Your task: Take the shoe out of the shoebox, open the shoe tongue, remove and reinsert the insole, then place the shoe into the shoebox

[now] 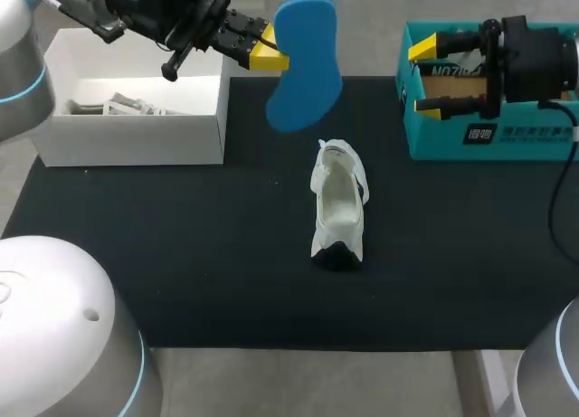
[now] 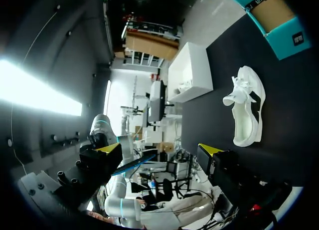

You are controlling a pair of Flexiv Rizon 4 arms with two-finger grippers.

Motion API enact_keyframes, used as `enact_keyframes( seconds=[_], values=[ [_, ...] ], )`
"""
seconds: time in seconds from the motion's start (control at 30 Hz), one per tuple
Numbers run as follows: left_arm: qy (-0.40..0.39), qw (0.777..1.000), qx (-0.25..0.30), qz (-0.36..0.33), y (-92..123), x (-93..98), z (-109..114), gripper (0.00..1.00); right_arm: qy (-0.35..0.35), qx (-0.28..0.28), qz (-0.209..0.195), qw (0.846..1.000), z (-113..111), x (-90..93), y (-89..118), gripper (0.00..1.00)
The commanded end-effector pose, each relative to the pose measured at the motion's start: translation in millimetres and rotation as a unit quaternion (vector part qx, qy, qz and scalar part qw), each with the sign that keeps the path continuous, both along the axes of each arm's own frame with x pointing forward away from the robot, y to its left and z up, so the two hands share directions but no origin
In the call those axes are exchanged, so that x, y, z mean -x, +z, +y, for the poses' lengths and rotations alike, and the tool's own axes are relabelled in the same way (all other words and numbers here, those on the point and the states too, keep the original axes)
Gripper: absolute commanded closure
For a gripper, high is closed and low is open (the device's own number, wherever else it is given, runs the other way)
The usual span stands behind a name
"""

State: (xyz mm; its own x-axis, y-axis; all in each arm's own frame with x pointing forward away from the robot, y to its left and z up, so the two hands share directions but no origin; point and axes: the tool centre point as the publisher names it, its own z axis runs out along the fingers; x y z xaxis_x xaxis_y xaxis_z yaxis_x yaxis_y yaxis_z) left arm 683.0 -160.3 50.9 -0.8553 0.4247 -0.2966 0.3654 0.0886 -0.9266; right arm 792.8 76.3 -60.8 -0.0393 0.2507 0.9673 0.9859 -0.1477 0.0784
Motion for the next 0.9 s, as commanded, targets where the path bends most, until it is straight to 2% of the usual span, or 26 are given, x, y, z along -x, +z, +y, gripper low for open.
enact_keyframes(
  seconds=[0.03, 0.07, 0.13, 0.17, 0.2, 0.27, 0.4, 0.6, 0.9],
  values=[
    [0.014, 0.951, -0.016, -0.309, -10, 1.9, -1, 1.0, -0.002, 0.0, 0.0, 1.0, 1, 0.7, -1, 0.0],
    [0.026, 0.944, -0.012, -0.329, -14, -1.2, -3, 1.0, -0.002, 0.0, 0.0, 1.0, 1, 0.7, -1, 0.0],
    [0.0, 0.91, 0.028, -0.413, -23, -6.3, -4, 1.0, -0.002, 0.0, 0.0, 1.0, 1, 0.7, -1, 0.0],
    [0.018, 0.909, 0.034, -0.416, -26, -8.6, -6, 1.0, -0.002, 0.0, 0.0, 1.0, 1, 0.7, -1, 0.0],
    [0.012, 0.893, 0.059, -0.446, -29, -11.1, -7, 1.0, -0.002, 0.0, 0.0, 1.0, 1, 0.7, -1, 0.0],
    [0.016, 0.877, 0.071, -0.476, -33, -15.5, -10, 1.0, -0.002, 0.0, 0.0, 1.0, 1, 0.7, -1, 0.0],
    [-0.023, 0.82, 0.11, -0.561, -42, -28.3, -14, 1.0, -0.002, 0.0, 0.0, 1.0, 1, 0.7, -1, 0.0],
    [-0.053, 0.756, 0.146, -0.636, -42, -37.8, -24, 1.0, -0.002, 0.0, 0.0, 1.0, 1, 0.7, -1, 0.0],
    [-0.053, 0.756, 0.146, -0.636, -42, -37.8, -24, 1.0, -0.002, 0.0, 0.0, 1.0, 1, 0.7, -1, 0.0]
  ],
)
